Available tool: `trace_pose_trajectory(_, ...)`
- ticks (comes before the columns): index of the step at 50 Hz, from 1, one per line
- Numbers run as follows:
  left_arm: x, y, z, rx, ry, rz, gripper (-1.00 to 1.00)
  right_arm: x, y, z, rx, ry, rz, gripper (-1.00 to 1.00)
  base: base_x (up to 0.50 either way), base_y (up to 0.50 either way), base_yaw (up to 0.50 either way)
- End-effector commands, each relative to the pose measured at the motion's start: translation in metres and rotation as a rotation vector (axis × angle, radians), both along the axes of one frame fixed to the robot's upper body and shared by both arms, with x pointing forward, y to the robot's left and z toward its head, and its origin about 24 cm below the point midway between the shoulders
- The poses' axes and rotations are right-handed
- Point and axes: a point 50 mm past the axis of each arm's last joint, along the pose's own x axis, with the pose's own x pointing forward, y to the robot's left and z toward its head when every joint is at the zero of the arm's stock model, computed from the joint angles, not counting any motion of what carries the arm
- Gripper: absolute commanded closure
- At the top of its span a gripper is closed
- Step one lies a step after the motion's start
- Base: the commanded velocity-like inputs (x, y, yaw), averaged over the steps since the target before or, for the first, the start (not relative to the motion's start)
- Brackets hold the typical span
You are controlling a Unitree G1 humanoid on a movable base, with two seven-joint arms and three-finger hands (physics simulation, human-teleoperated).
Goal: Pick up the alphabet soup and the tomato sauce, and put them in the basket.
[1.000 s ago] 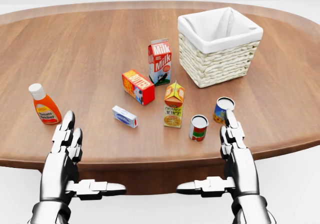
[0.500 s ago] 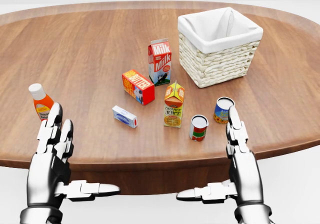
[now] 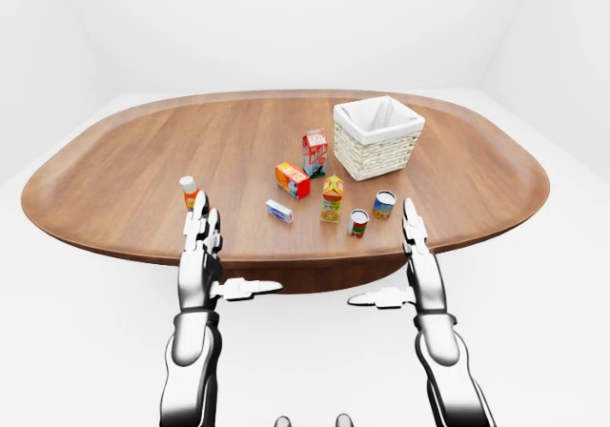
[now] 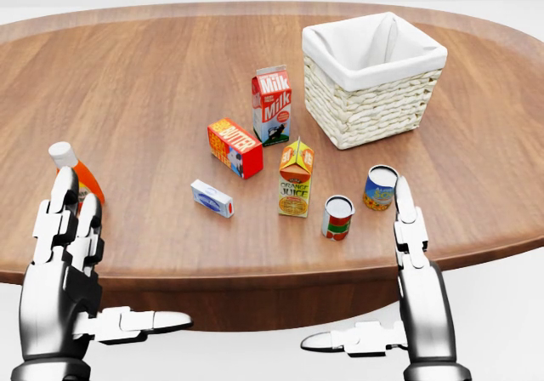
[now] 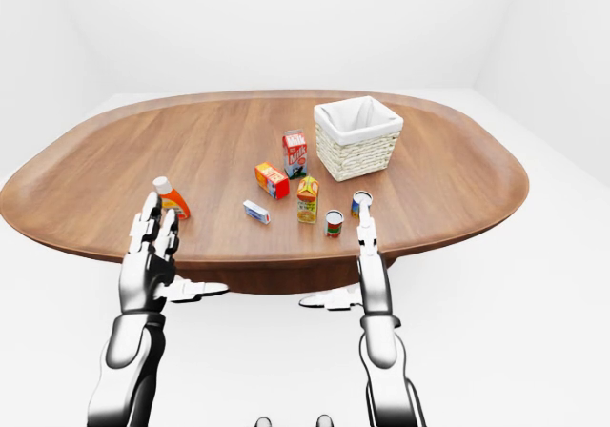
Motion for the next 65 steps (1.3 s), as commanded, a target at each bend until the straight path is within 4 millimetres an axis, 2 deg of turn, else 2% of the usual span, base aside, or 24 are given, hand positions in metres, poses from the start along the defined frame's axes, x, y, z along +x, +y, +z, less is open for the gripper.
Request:
trace_pose_trajectory(1,-0.0022,0.0016,0.0031,0.000,-0.013,0.009,-1.00,-0.0035,0.0019,0.0056,-0.021,-0.024,0.001,-1.00,0.00,0.00,0.00)
trace_pose_trajectory(15,-0.0011,0.0011,0.0025,0.002,-0.010,0.009,-1.00,-0.0031,0.0020,0.0055,-0.029,-0.024,0.002,-1.00,0.02,0.00,0.00)
trace_pose_trajectory(65,-0.0007,0.0009,0.0018,0.001,-0.007,0.008,-1.00,-0.0022,0.0019,0.0039,-0.022,-0.016,0.007,-1.00,0.25,0.00,0.00)
